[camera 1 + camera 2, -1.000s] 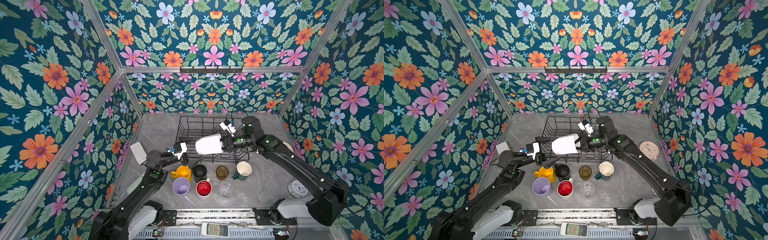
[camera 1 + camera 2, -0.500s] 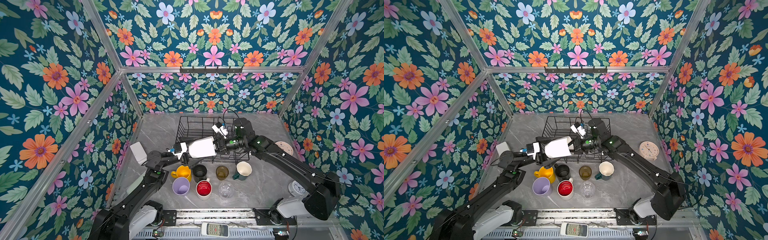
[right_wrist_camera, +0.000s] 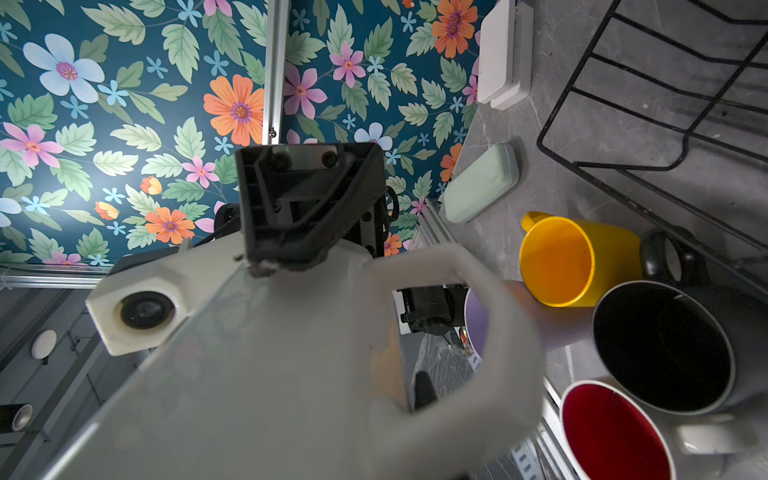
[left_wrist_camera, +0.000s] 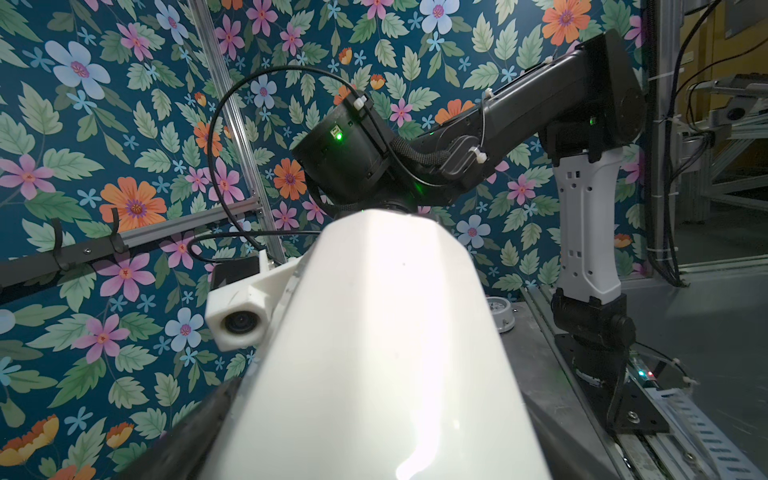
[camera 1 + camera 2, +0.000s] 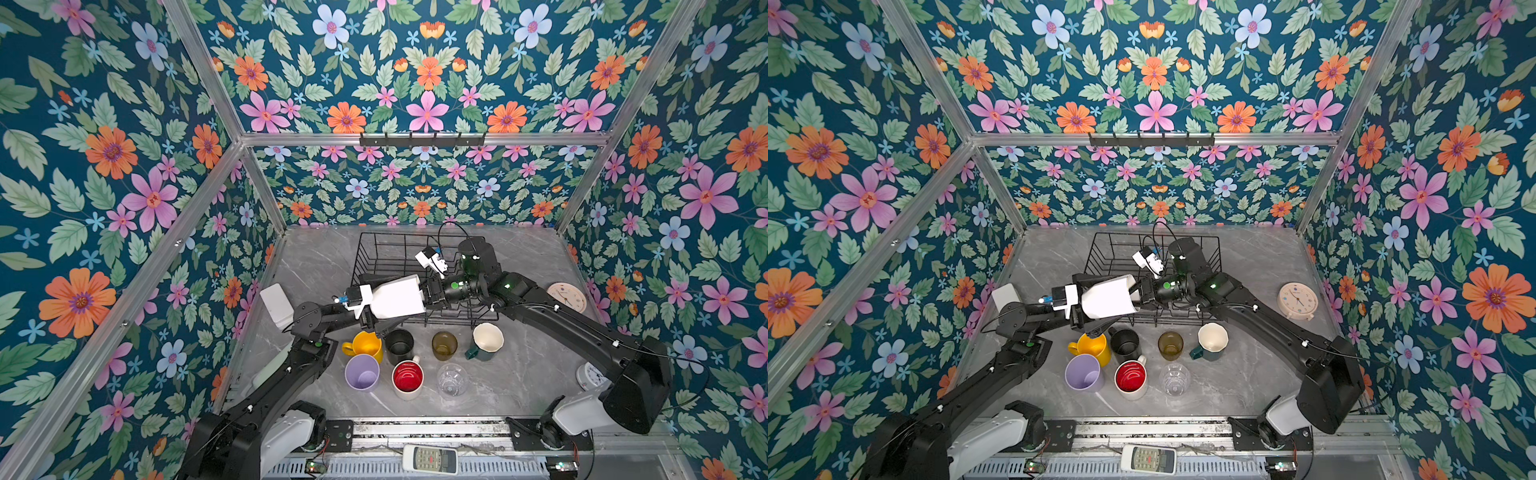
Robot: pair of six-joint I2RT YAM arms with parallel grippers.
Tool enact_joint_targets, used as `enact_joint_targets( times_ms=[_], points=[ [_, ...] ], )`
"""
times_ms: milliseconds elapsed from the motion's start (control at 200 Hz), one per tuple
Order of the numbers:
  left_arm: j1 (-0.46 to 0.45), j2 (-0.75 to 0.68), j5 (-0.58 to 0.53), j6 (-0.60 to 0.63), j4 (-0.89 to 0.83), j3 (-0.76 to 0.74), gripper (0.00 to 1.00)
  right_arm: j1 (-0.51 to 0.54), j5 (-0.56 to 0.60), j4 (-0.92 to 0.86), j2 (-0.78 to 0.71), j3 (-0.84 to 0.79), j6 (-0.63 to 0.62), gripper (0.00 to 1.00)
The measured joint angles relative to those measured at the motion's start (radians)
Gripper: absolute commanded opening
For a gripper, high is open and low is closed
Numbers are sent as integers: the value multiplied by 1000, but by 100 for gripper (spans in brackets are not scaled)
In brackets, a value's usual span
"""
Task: Load the cups into the dish rack
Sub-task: 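Close the left gripper on the mug and open the right gripper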
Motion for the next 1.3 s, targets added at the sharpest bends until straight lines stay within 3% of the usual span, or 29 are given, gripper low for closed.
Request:
enact_joint_targets(
  times_ms=[395,735,1095,1300],
  points=[
    [2,9,40,-28,42,3,82,6,-29,34,13,0,19,0],
    [2,8,51,-14,34,15,44,6,-42,39,14,0,58,0],
    [2,8,53,-12,11,26,0,6,-27,31,8,2,53,17],
    [-1,7,39,-18,-19,27,0,11,-18,27,2,3,32,28]
  ],
)
